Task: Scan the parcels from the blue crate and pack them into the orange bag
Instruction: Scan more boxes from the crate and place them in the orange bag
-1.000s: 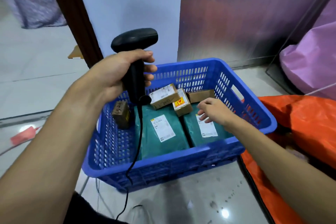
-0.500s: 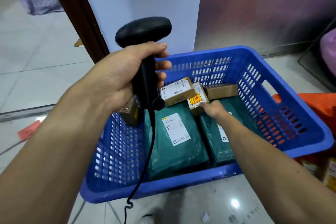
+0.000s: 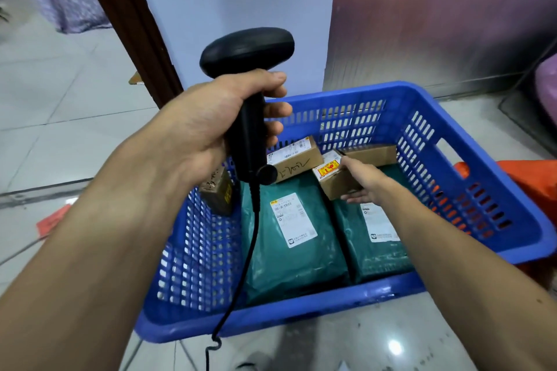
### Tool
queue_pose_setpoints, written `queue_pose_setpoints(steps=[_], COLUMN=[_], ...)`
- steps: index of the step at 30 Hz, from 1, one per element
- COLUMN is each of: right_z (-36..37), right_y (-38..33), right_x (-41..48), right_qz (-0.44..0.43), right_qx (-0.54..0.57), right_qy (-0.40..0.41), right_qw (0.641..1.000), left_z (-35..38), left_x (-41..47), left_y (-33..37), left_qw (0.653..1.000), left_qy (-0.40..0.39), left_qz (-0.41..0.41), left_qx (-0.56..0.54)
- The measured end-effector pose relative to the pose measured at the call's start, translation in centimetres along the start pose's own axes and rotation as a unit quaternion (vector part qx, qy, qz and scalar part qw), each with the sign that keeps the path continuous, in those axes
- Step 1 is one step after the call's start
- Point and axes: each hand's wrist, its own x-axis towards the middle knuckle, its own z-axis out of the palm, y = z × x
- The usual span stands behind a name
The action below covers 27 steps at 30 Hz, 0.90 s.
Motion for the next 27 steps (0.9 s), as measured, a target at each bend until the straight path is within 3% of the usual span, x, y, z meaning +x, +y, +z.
queue_pose_setpoints(steps=[4,11,15,18,22,27], right_z=[-4.1,-13.4,-17.5,-19.4,-20.9,-21.9], right_y=[1.1,2.2,2.4,3.8,6.5,9.2], right_x=[-2.4,-9.9,-17.1,-22.1,-27.7,-32.6], right_qz=[0.031,-0.042,-0.061,-0.092,-0.128,-0.178], right_qx=[0.023,0.131,0.092,0.067,0.127,0.179], right_qy=[-0.06,-0.037,-0.035,-0.033,-0.023,-0.017], right_qw=[0.997,0.99,0.993,0.993,0.983,0.967], left_z=[0.5,3.6,5.8,7.0,9.1,12.0], left_x=[-0.3,-1.1,-2.5,-3.7,-5.9,-9.1], left_y=[0.7,1.1,0.6,0.1,-0.7,-1.9], left_qw=[0.999,0.996,0.997,0.99,0.975,0.959], left_qy=[0.01,0.01,-0.044,-0.084,-0.146,-0.228], left_qz=[0.034,0.064,0.064,0.112,0.165,0.167], left_qx=[-0.034,-0.067,-0.018,0.024,0.035,0.002])
